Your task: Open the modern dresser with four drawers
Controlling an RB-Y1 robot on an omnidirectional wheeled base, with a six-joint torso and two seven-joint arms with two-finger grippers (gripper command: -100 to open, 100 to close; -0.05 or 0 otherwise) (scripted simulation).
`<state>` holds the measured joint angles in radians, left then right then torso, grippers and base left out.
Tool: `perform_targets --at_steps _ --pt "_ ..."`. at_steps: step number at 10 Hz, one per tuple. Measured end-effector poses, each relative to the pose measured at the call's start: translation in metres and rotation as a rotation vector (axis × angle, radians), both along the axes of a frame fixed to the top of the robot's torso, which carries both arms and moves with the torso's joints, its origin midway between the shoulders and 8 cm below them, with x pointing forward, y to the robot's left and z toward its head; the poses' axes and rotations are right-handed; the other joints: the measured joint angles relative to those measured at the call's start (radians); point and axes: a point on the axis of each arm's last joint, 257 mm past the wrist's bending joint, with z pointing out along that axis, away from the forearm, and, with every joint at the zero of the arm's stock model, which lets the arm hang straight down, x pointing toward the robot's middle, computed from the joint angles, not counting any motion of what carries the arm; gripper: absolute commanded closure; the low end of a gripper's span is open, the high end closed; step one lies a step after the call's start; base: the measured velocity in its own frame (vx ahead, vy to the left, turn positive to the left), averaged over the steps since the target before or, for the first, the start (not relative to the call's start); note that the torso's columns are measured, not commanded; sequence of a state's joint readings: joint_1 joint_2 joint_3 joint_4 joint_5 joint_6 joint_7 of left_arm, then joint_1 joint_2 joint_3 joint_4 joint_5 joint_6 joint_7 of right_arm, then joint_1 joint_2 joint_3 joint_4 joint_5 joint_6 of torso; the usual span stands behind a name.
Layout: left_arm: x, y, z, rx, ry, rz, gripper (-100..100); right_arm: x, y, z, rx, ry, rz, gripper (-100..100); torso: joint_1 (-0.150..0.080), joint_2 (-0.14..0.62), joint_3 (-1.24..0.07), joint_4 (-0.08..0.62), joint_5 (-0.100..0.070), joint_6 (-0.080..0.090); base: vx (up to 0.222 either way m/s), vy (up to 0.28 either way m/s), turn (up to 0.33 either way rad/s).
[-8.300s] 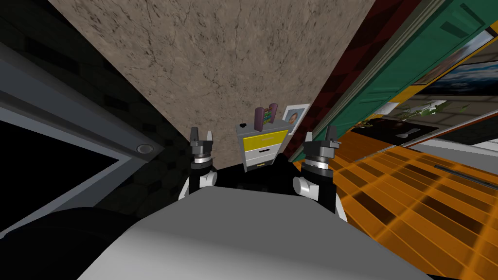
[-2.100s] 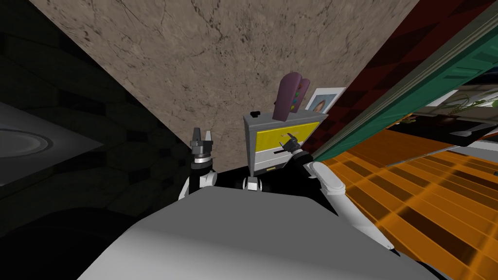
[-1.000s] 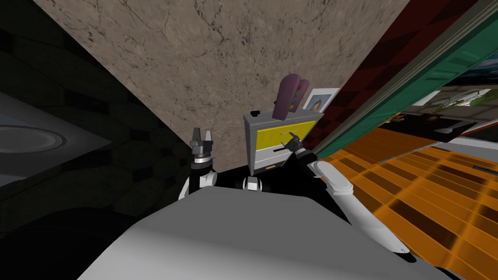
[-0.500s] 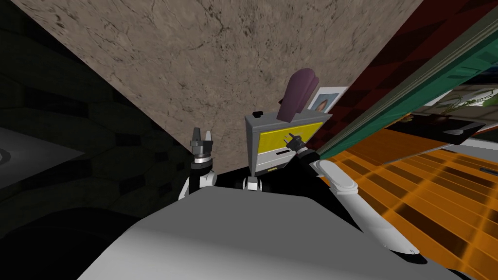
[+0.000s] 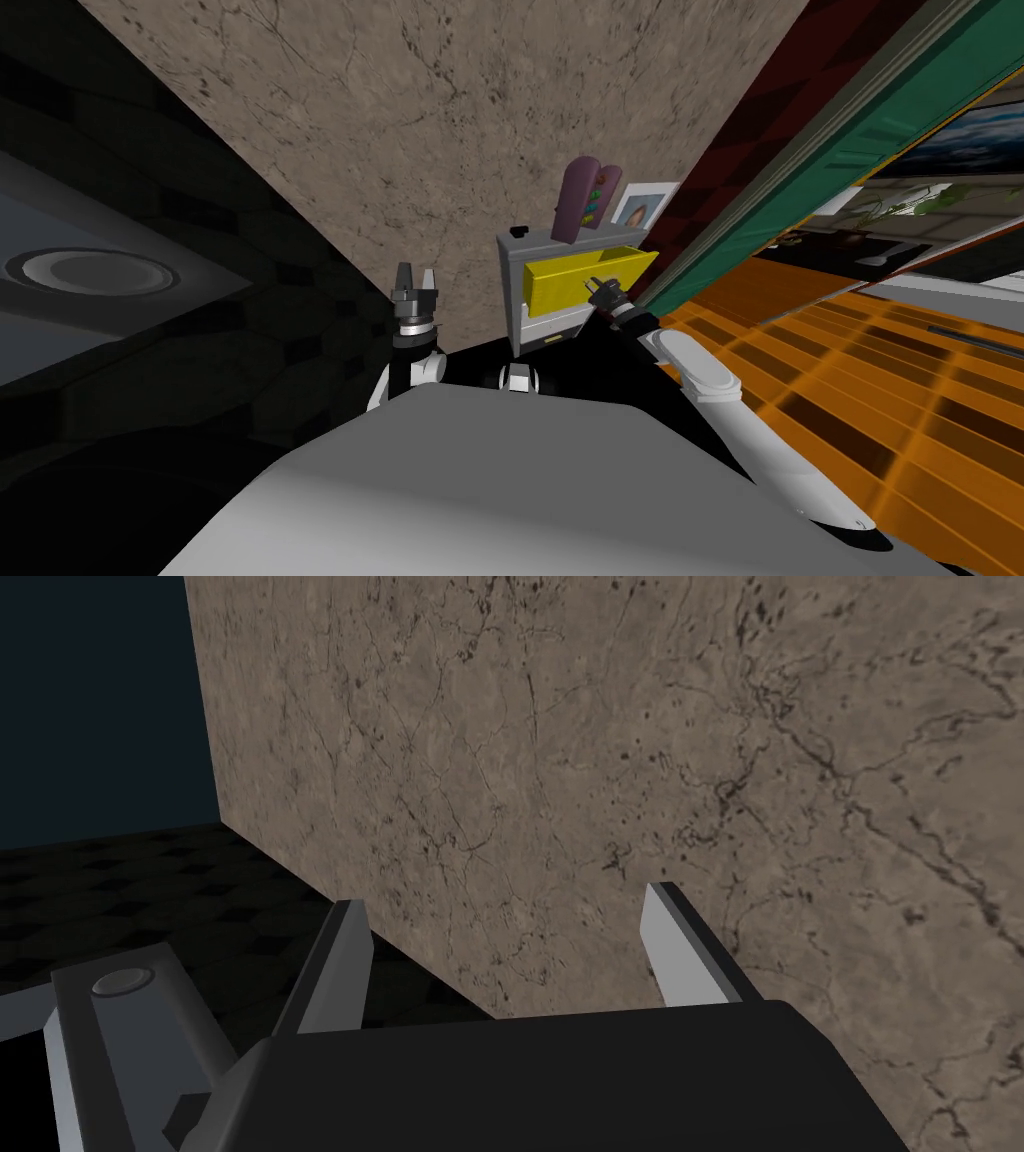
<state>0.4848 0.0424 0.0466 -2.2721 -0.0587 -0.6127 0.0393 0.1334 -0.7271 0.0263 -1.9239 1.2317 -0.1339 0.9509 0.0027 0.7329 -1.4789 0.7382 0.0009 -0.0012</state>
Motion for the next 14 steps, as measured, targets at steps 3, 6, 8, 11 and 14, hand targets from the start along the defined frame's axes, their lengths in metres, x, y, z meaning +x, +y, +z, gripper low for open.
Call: perform_targets --at_steps 3,6,8,11,14 --pt "0.0 0.0 0.0 0.0 0.0 0.0 0 -0.003 0.005 0.001 0.001 0.001 0.013 -100 -0.005 0.005 0.003 -0.002 -0.003 0.001 -0.129 -0.057 -0.047" --pt "0.0 0.0 0.0 0.0 0.0 0.0 0 0.001 -0.005 0.02 -0.005 0.006 0.032 -100 0.003 -0.002 -0.002 -0.001 0.002 0.0 0.03 0.08 -0.067" --pt "0.0 0.0 0.0 0.0 0.0 0.0 0 0.003 -0.013 0.03 0.002 0.002 0.035 -100 -0.003 0.005 0.003 0.0 -0.001 0.001 0.018 0.07 -0.037" --pt "0.0 0.0 0.0 0.0 0.0 0.0 0 0.003 -0.022 0.044 -0.005 0.007 0.052 -100 -0.002 0.01 0.006 0.003 0.0 0.001 0.001 0.048 -0.043" --pt "0.0 0.0 0.0 0.0 0.0 0.0 0 0.004 -0.024 0.044 -0.004 0.02 0.056 0 -0.001 0.01 0.006 0.003 0.001 0.001 0.002 0.006 -0.004"
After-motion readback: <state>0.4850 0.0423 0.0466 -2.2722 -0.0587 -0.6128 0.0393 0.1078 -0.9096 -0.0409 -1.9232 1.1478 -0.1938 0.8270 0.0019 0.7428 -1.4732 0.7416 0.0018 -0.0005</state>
